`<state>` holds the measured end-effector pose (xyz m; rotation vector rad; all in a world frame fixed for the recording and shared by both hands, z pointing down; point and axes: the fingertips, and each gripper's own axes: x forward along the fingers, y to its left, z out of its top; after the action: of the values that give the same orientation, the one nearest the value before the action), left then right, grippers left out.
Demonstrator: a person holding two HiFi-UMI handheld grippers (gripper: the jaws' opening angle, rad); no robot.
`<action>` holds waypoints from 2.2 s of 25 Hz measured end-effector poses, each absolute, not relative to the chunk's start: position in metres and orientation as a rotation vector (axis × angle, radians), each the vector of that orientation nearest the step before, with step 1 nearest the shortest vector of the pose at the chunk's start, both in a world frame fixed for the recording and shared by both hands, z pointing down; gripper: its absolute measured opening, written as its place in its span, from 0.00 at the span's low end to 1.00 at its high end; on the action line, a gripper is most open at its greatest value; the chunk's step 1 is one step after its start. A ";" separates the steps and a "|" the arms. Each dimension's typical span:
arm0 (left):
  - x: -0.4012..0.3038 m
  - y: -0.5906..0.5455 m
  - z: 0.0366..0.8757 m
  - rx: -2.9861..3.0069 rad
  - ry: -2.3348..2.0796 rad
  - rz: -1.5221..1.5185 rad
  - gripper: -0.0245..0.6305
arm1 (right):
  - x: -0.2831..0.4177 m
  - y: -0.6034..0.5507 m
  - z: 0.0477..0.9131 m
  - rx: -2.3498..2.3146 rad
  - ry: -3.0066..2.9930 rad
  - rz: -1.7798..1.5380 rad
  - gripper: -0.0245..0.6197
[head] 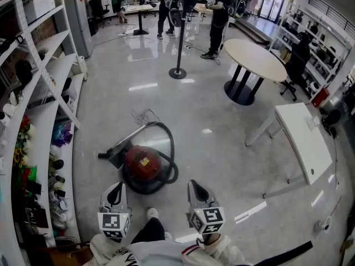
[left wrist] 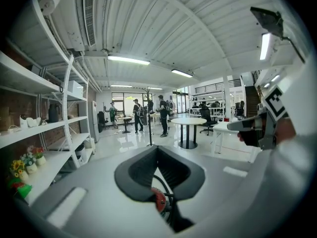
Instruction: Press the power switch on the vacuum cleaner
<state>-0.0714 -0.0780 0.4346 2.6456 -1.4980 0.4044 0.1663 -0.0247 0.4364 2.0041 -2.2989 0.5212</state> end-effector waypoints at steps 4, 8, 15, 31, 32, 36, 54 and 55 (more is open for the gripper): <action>-0.070 -0.091 0.435 2.647 -1.490 0.398 0.04 | 0.166 -0.037 0.437 1.999 -2.293 0.524 0.04; -0.071 -0.103 0.434 2.640 -1.486 0.397 0.04 | 0.165 -0.049 0.434 1.996 -2.286 0.522 0.04; -0.073 -0.128 0.431 2.649 -1.478 0.379 0.04 | 0.162 -0.071 0.429 2.003 -2.276 0.503 0.04; -0.087 -0.169 0.433 2.641 -1.454 0.348 0.04 | 0.147 -0.110 0.424 1.997 -2.251 0.479 0.04; -0.088 -0.172 0.434 2.639 -1.453 0.347 0.04 | 0.146 -0.112 0.424 1.997 -2.248 0.476 0.04; -0.091 -0.179 0.438 2.629 -1.452 0.346 0.04 | 0.144 -0.122 0.423 1.988 -2.243 0.475 0.04; -0.096 -0.207 0.443 2.638 -1.420 0.339 0.04 | 0.130 -0.152 0.427 1.986 -2.236 0.474 0.04; -0.096 -0.207 0.443 2.638 -1.420 0.342 0.04 | 0.130 -0.152 0.427 1.987 -2.235 0.477 0.04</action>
<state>-0.0961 -0.2070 0.4428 2.6381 -1.4201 0.3416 0.1296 -0.1521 0.4272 1.9868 -2.2347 0.4772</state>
